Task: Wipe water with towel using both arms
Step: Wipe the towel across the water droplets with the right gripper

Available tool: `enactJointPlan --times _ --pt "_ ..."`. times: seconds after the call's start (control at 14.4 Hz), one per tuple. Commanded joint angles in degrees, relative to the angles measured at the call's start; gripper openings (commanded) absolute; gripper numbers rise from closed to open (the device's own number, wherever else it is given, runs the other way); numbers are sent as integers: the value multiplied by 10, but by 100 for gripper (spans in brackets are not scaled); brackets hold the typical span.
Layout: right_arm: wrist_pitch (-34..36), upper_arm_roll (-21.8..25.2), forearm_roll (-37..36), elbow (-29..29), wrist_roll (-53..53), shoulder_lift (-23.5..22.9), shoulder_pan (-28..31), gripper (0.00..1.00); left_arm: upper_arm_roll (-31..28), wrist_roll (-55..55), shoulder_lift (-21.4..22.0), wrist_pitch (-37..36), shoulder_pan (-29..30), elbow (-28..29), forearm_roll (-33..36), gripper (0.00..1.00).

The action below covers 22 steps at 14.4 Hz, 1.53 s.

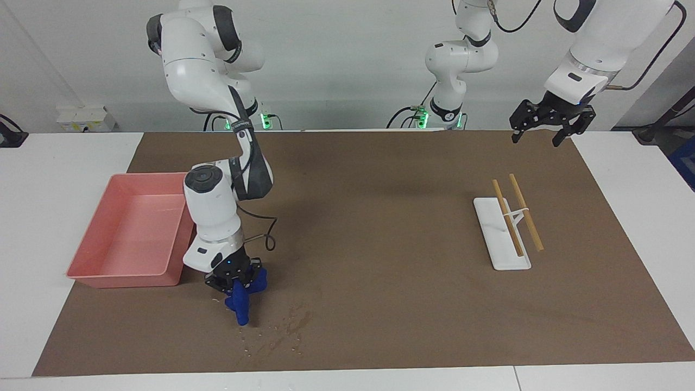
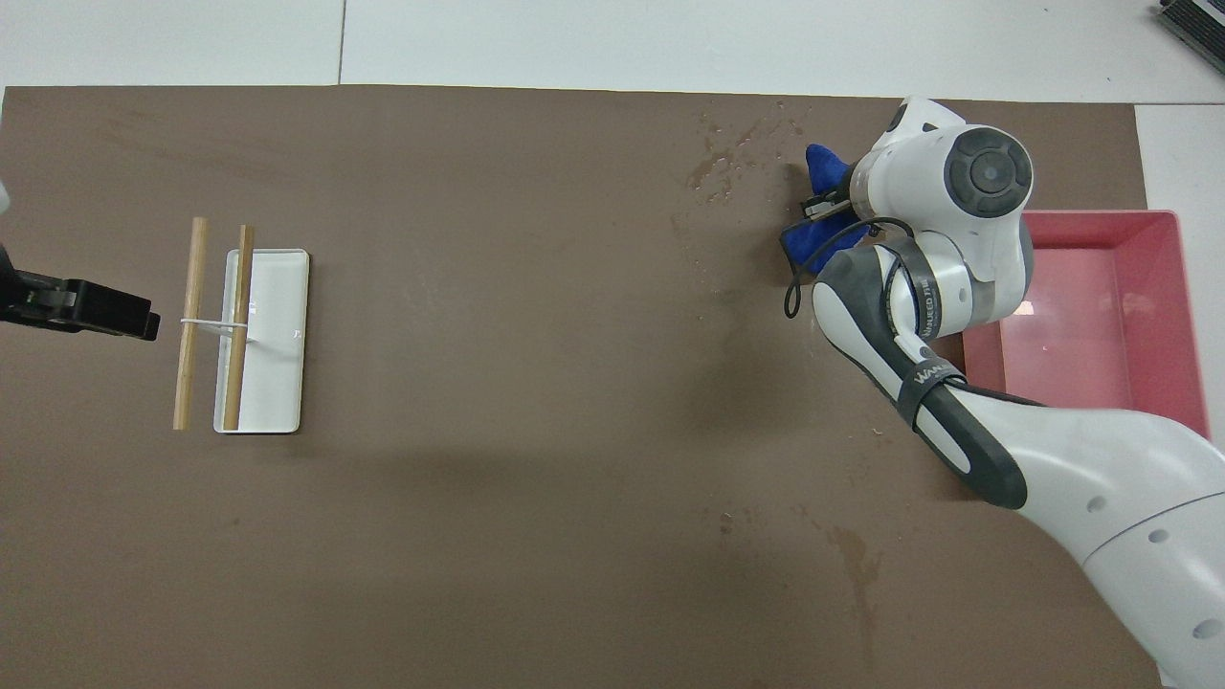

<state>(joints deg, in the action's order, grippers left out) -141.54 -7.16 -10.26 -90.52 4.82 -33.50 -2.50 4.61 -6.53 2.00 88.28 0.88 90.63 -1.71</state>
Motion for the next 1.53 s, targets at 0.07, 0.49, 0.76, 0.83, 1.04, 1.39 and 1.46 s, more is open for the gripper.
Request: enactJointPlan --times 0.07,0.49,0.76,0.83,1.04,1.39,1.46 --pt "7 -7 3 2 4 -15 3 0 -3 -2 5 13 -4 10 11 100" --pt "-3 -7 4 -104 8 17 14 0 -3 -2 5 13 -4 10 11 100" --pt "14 -8 12 -164 3 52 16 0 -3 -2 5 13 -4 10 11 100" --pt "16 -8 21 -178 3 59 18 0 -3 -2 5 13 -4 10 11 100" --pt "28 -8 24 -226 3 77 35 0 -3 -2 5 13 -4 10 11 100" --pt "25 -8 81 -310 0 106 62 0 -3 -2 5 13 -4 10 11 100" --pt "27 -8 101 -323 0 111 64 0 -3 -2 5 13 -4 10 11 100"
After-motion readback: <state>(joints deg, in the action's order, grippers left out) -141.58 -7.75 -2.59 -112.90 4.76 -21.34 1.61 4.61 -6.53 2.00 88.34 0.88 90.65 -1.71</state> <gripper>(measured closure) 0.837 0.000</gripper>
